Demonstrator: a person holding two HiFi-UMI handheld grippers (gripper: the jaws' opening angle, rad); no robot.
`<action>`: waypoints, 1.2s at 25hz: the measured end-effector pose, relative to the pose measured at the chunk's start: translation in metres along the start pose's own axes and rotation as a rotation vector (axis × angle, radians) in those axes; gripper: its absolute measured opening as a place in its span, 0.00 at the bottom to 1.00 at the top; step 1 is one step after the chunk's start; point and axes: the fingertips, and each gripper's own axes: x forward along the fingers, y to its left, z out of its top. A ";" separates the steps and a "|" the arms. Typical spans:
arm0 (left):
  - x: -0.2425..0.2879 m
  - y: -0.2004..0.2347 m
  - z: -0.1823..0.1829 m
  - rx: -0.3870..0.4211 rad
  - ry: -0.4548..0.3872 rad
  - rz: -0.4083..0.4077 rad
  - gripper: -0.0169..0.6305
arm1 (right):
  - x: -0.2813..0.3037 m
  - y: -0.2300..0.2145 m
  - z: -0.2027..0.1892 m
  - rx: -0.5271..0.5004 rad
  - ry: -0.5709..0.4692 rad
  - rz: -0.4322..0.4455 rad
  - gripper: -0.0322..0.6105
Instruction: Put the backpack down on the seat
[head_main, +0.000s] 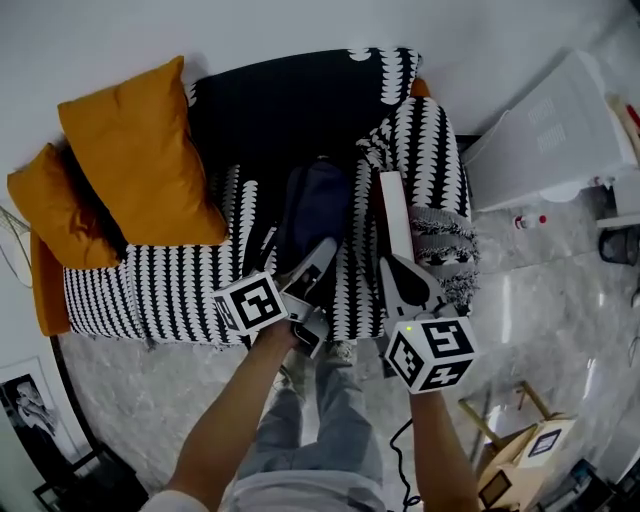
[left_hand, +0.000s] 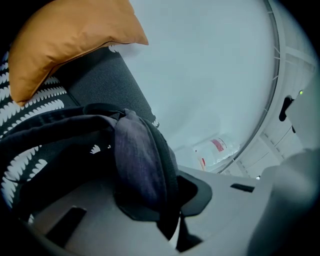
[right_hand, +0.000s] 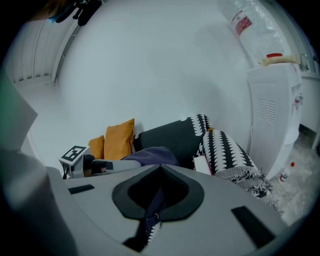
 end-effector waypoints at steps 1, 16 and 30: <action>0.002 0.000 -0.003 -0.004 0.005 0.003 0.06 | -0.001 -0.001 0.000 -0.002 0.000 -0.003 0.05; 0.048 -0.008 -0.049 0.033 0.152 0.038 0.13 | -0.021 -0.034 0.002 0.020 -0.007 -0.060 0.05; 0.079 -0.016 -0.099 0.126 0.332 0.068 0.32 | -0.035 -0.049 0.002 0.051 -0.010 -0.071 0.05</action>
